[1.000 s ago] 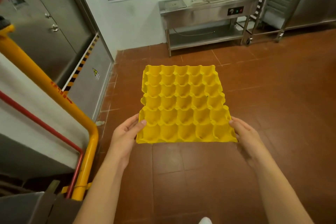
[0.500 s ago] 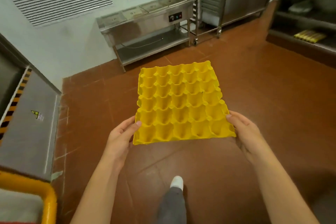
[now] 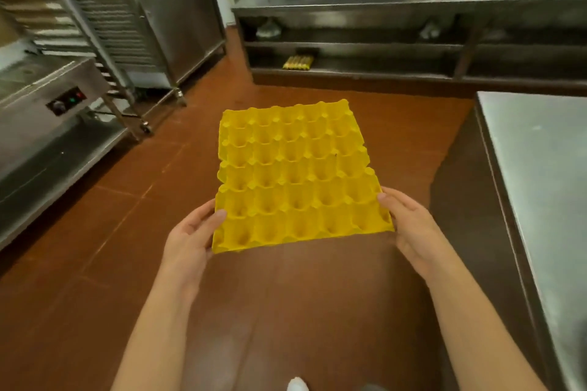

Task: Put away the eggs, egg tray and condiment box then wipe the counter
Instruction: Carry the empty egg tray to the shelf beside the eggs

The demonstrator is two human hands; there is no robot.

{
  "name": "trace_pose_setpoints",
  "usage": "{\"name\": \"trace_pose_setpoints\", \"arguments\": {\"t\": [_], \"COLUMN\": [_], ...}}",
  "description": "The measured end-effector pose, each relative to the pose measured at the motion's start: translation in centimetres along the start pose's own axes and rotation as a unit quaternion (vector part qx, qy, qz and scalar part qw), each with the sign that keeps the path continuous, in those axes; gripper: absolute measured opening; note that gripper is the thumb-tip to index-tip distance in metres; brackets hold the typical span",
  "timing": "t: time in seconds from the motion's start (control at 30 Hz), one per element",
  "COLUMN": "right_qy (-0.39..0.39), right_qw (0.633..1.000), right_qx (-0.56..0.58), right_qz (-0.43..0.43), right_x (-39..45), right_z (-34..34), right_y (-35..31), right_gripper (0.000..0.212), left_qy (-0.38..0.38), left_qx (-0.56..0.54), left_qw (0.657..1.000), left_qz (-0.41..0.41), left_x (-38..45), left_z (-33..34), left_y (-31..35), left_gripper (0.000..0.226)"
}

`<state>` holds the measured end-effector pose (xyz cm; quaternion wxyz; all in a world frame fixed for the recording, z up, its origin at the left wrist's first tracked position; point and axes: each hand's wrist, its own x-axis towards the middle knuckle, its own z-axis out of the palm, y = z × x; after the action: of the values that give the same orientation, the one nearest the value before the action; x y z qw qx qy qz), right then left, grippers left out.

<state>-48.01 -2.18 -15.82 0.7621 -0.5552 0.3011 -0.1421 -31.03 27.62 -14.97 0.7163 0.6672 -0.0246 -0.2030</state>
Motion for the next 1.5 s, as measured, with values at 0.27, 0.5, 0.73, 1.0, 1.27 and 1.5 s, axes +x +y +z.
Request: {"name": "trace_pose_setpoints", "arguments": {"t": [0.27, 0.5, 0.73, 1.0, 1.27, 1.5], "right_qy": [0.095, 0.104, 0.033, -0.079, -0.097, -0.054], "right_qw": [0.995, 0.994, 0.999, 0.997, 0.993, 0.997], "right_qx": [-0.011, 0.011, 0.036, -0.007, -0.045, -0.042], "right_qz": [-0.031, -0.029, 0.007, 0.022, 0.042, 0.025], "right_x": [3.6, 13.8, 29.7, 43.2, 55.1, 63.9], "right_z": [0.9, 2.8, 9.1, 20.4, 31.5, 37.6], "right_y": [-2.6, -3.1, -5.8, -9.5, -9.3, -12.3], "right_gripper": [0.023, 0.023, 0.025, 0.026, 0.023, 0.025], "left_qy": [-0.08, -0.105, -0.04, 0.07, 0.109, 0.046], "left_qx": [-0.033, -0.015, 0.005, -0.025, -0.041, -0.041], "left_qw": [0.996, 0.994, 0.999, 0.997, 0.993, 0.998], "left_qz": [-0.006, -0.018, 0.007, 0.037, 0.017, -0.003], "left_x": [9.8, 20.6, 31.7, 39.6, 53.0, 67.7], "left_z": [3.8, 4.6, 2.2, -3.8, -11.0, -13.1], "left_y": [2.6, 3.5, 8.7, 13.4, 13.8, 17.3], "left_gripper": [0.053, 0.056, 0.059, 0.04, 0.043, 0.05]}}
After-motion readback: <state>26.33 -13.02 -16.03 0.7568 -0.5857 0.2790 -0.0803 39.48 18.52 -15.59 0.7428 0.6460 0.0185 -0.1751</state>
